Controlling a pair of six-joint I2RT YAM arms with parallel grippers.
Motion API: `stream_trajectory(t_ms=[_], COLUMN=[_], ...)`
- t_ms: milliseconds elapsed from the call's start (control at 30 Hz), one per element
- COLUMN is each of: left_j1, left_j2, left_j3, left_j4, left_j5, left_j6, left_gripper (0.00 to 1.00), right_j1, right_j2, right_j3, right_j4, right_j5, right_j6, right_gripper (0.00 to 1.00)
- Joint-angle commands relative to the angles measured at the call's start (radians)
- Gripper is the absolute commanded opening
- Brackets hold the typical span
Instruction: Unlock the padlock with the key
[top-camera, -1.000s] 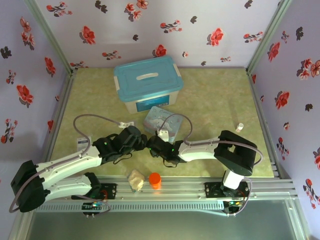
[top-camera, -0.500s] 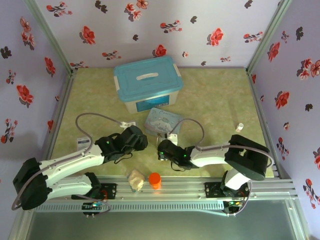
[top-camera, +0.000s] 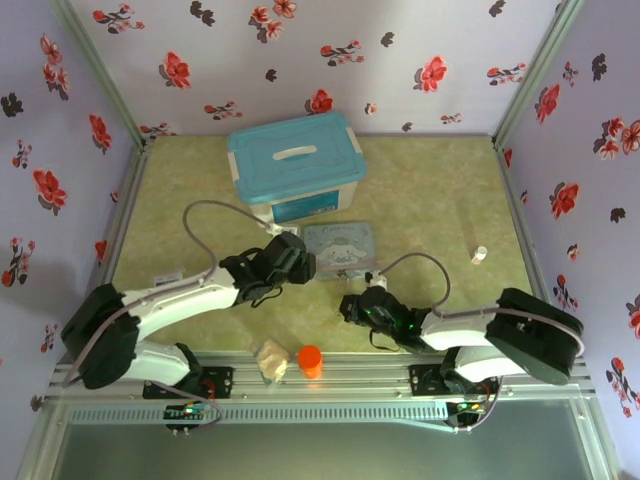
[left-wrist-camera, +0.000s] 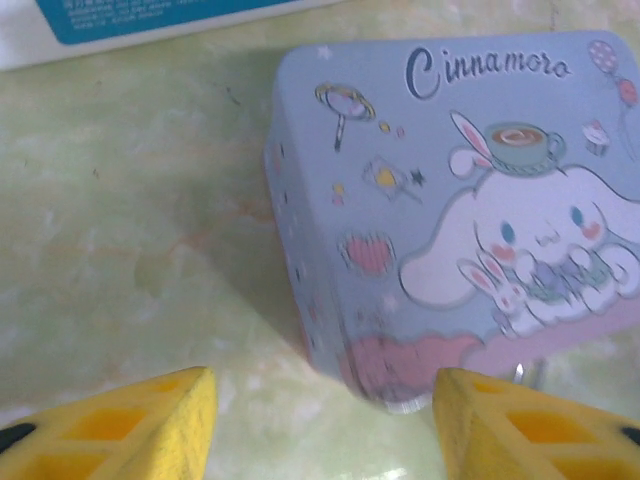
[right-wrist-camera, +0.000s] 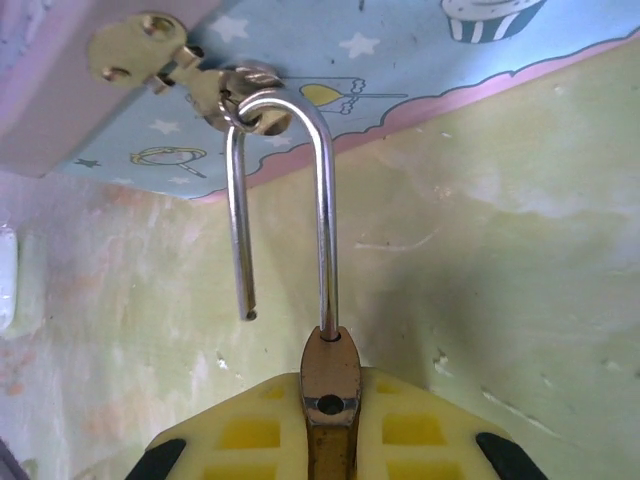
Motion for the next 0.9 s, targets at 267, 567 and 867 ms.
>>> stream_trajectory(t_ms=[267,567,867], left_j1=[0.016,-0.056,-0.056], left_j2=[0.235,0.267,0.323], left_j3=[0.187,0.134,0.049], left_j4=[-0.043,-0.053,0.054], left_j5=[-0.062,-0.136,-0.152], left_j6=[0.039,-0.006,0.010], left_gripper=[0.59,0.58,0.48], right_j1=[-0.041,-0.047,-0.042], right_j2=[-0.085,-0.001,0.062], right_j3=[-0.037,-0.055,-0.047], right_j4=[-0.021,0.167,0.244], right_j5=[0.079,0.138,0.228], right_j6=[0.026,0.122,0.209], right_gripper=[0.00,0.00,0.00])
